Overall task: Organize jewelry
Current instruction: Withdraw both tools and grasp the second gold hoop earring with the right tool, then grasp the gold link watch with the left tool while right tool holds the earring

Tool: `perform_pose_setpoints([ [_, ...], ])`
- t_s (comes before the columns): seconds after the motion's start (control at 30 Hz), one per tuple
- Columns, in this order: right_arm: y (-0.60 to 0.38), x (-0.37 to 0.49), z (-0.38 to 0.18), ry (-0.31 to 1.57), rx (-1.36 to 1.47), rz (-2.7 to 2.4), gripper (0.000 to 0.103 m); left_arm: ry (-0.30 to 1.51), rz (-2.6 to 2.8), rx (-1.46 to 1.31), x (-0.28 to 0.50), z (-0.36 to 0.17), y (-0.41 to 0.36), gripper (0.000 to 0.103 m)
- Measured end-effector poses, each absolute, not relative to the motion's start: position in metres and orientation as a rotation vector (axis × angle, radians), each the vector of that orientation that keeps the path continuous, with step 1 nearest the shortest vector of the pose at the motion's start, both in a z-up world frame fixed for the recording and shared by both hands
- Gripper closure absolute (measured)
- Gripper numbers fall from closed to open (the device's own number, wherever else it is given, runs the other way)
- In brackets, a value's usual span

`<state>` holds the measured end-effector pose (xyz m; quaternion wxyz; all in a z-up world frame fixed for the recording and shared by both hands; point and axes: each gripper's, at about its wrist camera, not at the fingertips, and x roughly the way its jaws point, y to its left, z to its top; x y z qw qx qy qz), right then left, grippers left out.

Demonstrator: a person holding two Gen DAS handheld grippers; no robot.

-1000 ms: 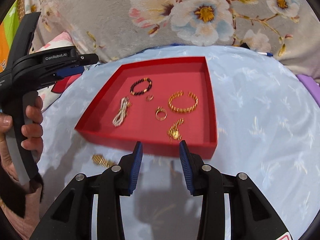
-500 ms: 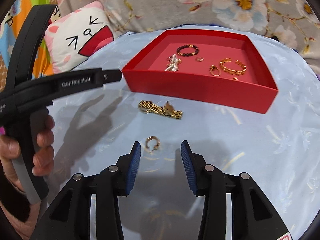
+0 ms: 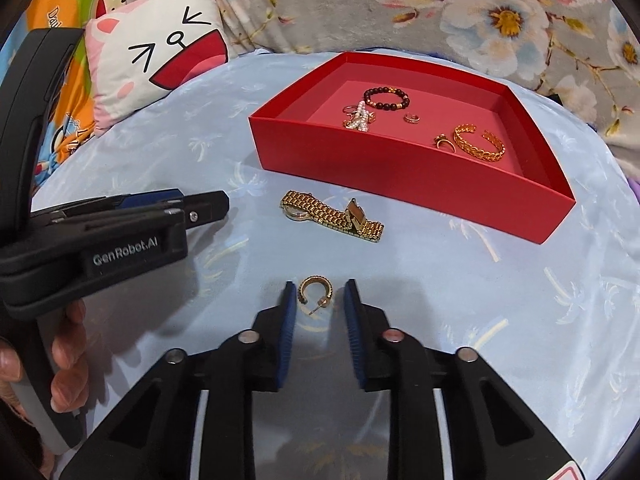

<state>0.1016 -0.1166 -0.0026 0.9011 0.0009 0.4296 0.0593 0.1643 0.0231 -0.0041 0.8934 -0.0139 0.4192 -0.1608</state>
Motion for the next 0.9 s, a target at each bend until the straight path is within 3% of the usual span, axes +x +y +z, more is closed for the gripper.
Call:
perform_pose_setpoints([
  [0.1,-0.126,0.098,-0.003,0.890,0.026,0.117,0.089,0.869,-0.360,-0.015,0.161,-0.004,0.016,0.054],
  [0.17,-0.134,0.094,-0.003,0.889,0.043,0.109,0.089,0.865,-0.373,-0.011,0.158,-0.003,0.010,0.047],
  [0.6,-0.200,0.065,-0.005,0.870,0.216,0.027,0.089,0.855,-0.508,0.053,0.155,0.002,-0.056,0.047],
  [0.9,-0.203,0.065,-0.006,0.866,0.241,0.040,0.089,0.844,-0.497,0.090,0.162,-0.003,-0.077,0.079],
])
